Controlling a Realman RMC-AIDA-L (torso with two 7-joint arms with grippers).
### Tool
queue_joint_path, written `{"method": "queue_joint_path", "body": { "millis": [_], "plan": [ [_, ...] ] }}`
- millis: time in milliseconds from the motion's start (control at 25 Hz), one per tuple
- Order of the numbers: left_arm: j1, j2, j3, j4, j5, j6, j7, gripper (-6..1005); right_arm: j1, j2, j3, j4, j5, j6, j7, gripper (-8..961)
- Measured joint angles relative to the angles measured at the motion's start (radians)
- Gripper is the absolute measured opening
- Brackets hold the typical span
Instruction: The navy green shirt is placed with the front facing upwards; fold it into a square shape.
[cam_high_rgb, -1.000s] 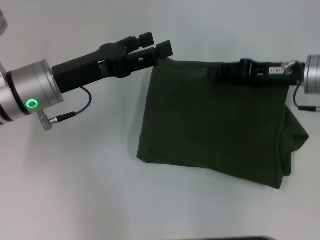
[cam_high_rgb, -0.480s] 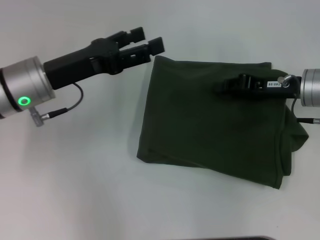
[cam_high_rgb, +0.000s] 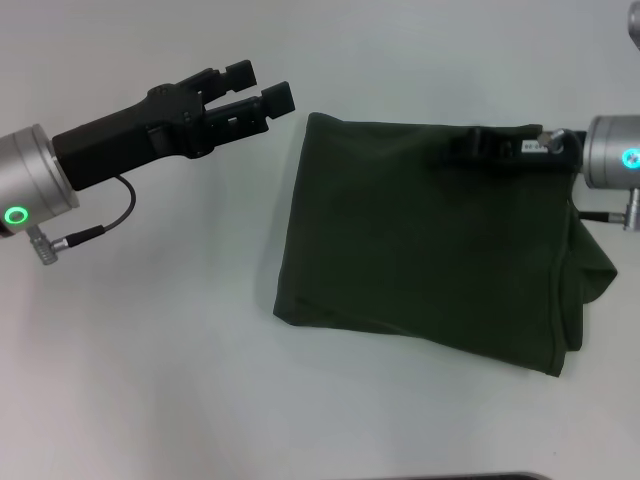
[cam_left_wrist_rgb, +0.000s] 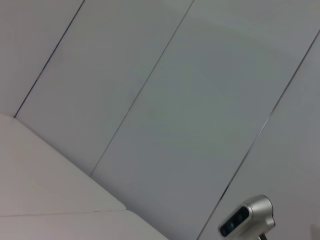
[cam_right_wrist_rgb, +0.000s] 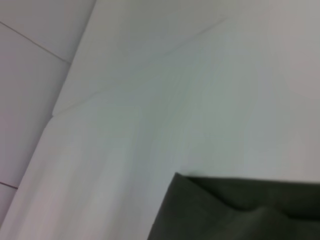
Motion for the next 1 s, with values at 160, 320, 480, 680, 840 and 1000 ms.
{"method": "queue_joint_path", "body": {
  "millis": [160, 320, 480, 680, 840, 1000],
  "plan": [
    [-0.001, 0.000, -0.001, -0.002, 0.002, 0.000, 0.001, 947, 0.022, 0.003, 0.000, -0.001, 0.001, 0.042, -0.010, 92],
    [-0.002, -0.001, -0.002, -0.003, 0.003, -0.008, 0.001, 947, 0.019, 0.007, 0.010, -0.002, 0.058, 0.004, -0.083, 91],
    [0.000, -0.001, -0.002, -0.002, 0.000, -0.006, 0.001, 946, 0.012, 0.009, 0.000, 0.006, 0.109, -0.089, -0.129, 92],
    [0.000, -0.001, -0.001, -0.002, -0.001, -0.009, -0.004, 946, 0.017, 0.016, -0.080, 0.033, 0.106, -0.083, -0.128, 92],
    [-0.001, -0.001, -0.002, -0.001, 0.001, -0.009, -0.005, 946, 0.016, 0.015, -0.122, 0.052, 0.104, -0.039, -0.125, 92],
    [-0.002, 0.000, -0.003, 0.000, 0.005, -0.009, -0.005, 947, 0.012, 0.013, -0.131, 0.057, 0.099, 0.025, -0.123, 91]
  ]
}}
